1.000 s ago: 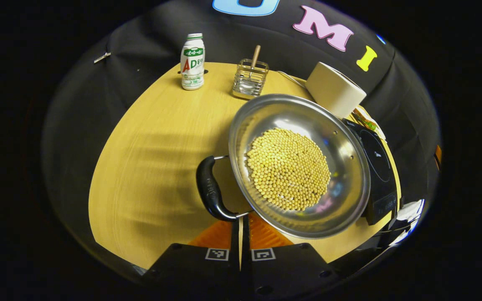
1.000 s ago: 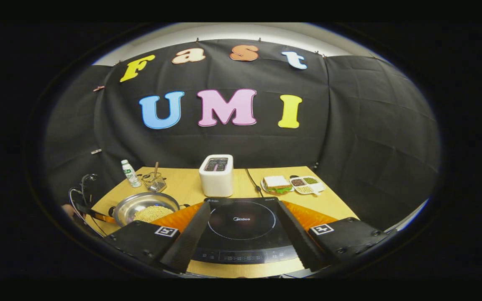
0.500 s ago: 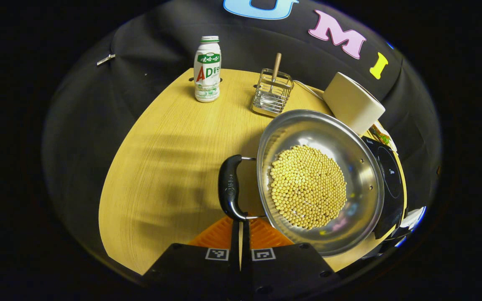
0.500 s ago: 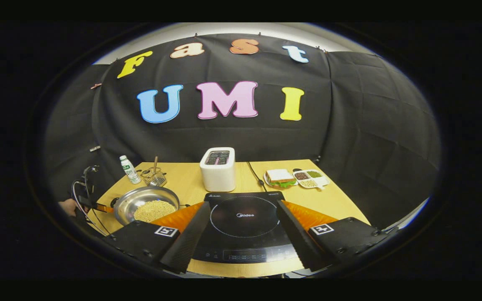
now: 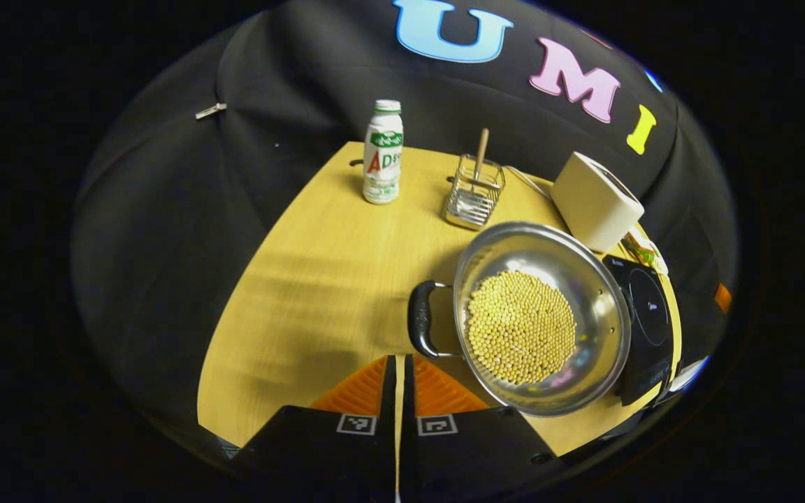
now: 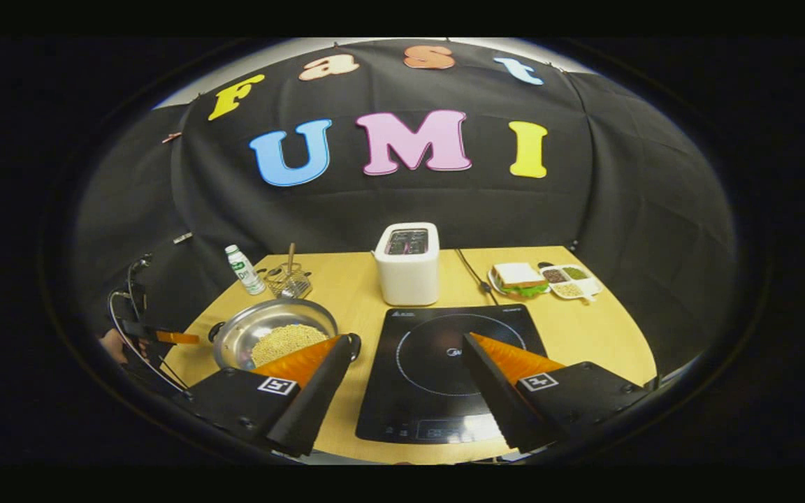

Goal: First push the handle of the pot to place it horizontally, then grasp the pot with both hands and set it on the induction cooktop.

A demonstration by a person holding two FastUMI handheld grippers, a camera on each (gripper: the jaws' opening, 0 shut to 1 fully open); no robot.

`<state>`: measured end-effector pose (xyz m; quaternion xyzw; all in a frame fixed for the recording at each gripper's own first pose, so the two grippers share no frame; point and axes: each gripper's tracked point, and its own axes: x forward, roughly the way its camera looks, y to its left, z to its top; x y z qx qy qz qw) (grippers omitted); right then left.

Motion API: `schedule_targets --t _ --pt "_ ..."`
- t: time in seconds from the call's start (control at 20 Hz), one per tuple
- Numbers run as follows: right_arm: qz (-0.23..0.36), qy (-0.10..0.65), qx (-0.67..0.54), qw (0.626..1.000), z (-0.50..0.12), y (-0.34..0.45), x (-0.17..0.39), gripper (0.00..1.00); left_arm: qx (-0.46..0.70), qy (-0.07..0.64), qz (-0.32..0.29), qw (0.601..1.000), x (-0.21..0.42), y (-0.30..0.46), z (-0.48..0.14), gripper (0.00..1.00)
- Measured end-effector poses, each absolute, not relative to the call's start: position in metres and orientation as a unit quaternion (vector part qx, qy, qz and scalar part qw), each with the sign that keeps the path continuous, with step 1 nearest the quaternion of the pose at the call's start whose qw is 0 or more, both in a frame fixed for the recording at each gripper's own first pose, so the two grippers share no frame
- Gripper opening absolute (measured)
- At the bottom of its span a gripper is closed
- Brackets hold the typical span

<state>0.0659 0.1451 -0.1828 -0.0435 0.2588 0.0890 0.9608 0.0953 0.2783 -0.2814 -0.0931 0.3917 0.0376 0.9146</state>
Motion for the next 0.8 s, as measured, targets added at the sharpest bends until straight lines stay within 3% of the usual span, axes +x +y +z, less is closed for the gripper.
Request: schedule_targets --t 0.1,0.2,0.3,0.35,0.4,0.45,0.5,0.6,0.8 --pt "0.097 0.265 -0.04 0.958 -0.187 0.151 0.073 0.99 -0.085 0.38 0.048 0.92 0.096 0.284 -0.271 0.12" --pt "0.106 0.267 -0.036 0.957 -0.19 0.157 0.077 0.99 -0.076 0.37 0.055 0.924 0.095 0.284 -0.26 0.31" --pt "0.116 0.276 -0.036 0.953 -0.197 0.159 0.082 0.99 -0.075 0.364 0.066 0.926 0.094 0.278 -0.255 0.37" --pt "0.123 0.28 -0.033 0.952 -0.198 0.161 0.084 0.99 -0.075 0.365 0.073 0.925 0.092 0.277 -0.255 0.61" --pt "0.13 0.282 -0.03 0.95 -0.199 0.162 0.086 0.99 -0.073 0.364 0.083 0.925 0.088 0.276 -0.251 0.63" --pt "0.139 0.283 -0.024 0.949 -0.2 0.164 0.09 0.99 -0.071 0.36 0.094 0.926 0.085 0.272 -0.245 0.74" --pt "0.15 0.285 -0.019 0.947 -0.2 0.166 0.092 0.99 -0.066 0.352 0.106 0.928 0.083 0.269 -0.236 0.71" --pt "0.17 0.292 -0.008 0.941 -0.204 0.166 0.096 0.99 -0.052 0.339 0.133 0.93 0.077 0.267 -0.221 0.99" --pt "0.209 0.322 0.007 0.923 -0.218 0.17 0.103 0.99 -0.073 0.316 0.174 0.93 0.064 0.247 -0.194 0.96"
